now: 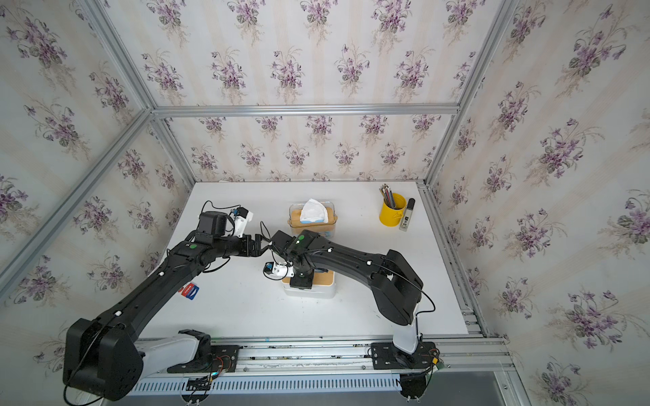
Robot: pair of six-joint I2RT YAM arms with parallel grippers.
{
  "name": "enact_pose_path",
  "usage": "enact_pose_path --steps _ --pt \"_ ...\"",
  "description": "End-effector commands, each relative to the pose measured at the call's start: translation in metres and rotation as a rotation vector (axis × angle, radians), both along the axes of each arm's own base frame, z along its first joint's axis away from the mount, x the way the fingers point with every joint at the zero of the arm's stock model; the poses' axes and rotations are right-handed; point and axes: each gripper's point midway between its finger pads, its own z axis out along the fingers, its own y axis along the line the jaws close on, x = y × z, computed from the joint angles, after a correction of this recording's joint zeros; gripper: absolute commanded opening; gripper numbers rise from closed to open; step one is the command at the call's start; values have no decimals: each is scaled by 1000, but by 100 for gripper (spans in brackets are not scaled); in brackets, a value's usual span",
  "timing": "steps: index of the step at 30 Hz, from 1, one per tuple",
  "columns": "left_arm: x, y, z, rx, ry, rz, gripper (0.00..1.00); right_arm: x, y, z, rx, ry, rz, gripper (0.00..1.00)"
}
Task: Put the tissue paper into the tissue box
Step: Close the box lid on the tissue box.
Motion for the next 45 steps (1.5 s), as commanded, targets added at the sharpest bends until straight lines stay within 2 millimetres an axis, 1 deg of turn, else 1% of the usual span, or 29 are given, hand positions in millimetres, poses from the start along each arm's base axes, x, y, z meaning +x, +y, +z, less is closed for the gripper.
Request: enact_pose_path --steps 1,7,10,18,22,26,29,30,32,35,40,43,45 --pt "4 -1 3 -9 -19 1 95 -1 9 -1 42 15 5 24" --pt "4 -2 1 -12 -14 0 95 0 11 -7 50 9 3 26" --pt "4 -2 2 -14 -14 -2 95 1 8 -9 39 1 -4 28" --pt "3 -3 0 -21 -8 -5 95 3 4 -1 41 -18 -58 40" --pt "3 -3 0 -21 -6 -7 95 4 1 2 46 -25 -83 52" --pt "3 -4 -2 -23 -1 -12 95 1 2 8 70 -24 -91 68" --pt "3 -5 -2 -28 2 -14 95 -1 1 9 80 -20 -93 79" --pt "3 -5 -2 -30 1 -14 95 -1 0 9 78 -21 -95 81" --pt "3 -6 -3 -36 4 -16 96 0 0 10 80 -28 -103 84" --pt "3 -8 -8 -45 20 -24 96 0 2 21 122 -39 -122 85" --pt "-3 -19 -22 -84 72 -57 94 -6 9 60 315 -65 -148 87" --pt "-8 -30 -27 -90 91 -92 93 -9 6 79 434 -64 -185 89" --pt "-13 -39 -32 -87 109 -120 93 -2 -4 88 512 -57 -261 90"
